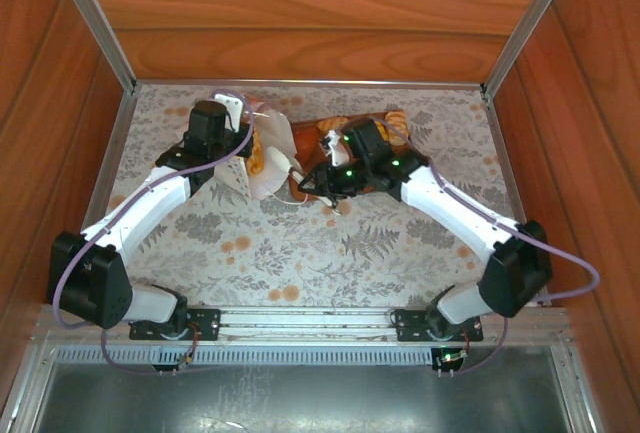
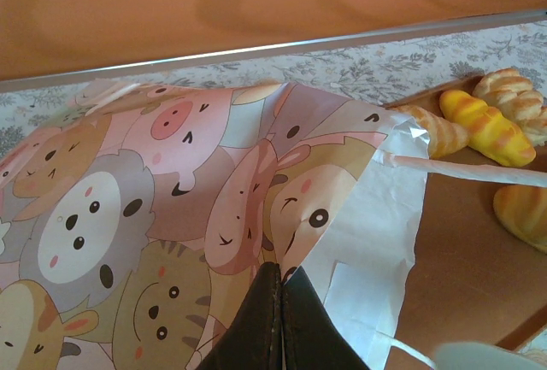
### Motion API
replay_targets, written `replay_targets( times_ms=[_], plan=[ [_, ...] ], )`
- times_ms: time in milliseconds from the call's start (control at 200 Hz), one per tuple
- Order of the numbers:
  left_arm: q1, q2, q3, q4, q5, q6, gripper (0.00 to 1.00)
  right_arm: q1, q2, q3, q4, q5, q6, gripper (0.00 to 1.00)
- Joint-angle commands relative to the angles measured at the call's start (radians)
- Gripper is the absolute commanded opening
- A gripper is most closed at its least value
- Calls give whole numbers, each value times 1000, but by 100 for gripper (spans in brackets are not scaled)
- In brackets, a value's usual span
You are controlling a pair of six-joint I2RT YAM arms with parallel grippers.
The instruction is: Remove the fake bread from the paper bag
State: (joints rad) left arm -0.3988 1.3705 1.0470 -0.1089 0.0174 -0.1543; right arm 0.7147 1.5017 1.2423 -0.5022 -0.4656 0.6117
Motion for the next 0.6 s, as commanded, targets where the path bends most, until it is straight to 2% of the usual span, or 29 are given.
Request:
replay_targets(
  times_ms=[0, 220, 595],
  plan=[
    [-2, -22, 19, -13, 26, -4, 0, 12, 88, 75, -6, 26, -29, 43],
    [-2, -25, 15, -12, 28, 1, 0, 15, 264, 214, -39, 58, -51, 46],
    [-2, -35, 9, -14, 32, 4, 0, 14, 464, 452, -137, 108, -106, 48]
  ],
)
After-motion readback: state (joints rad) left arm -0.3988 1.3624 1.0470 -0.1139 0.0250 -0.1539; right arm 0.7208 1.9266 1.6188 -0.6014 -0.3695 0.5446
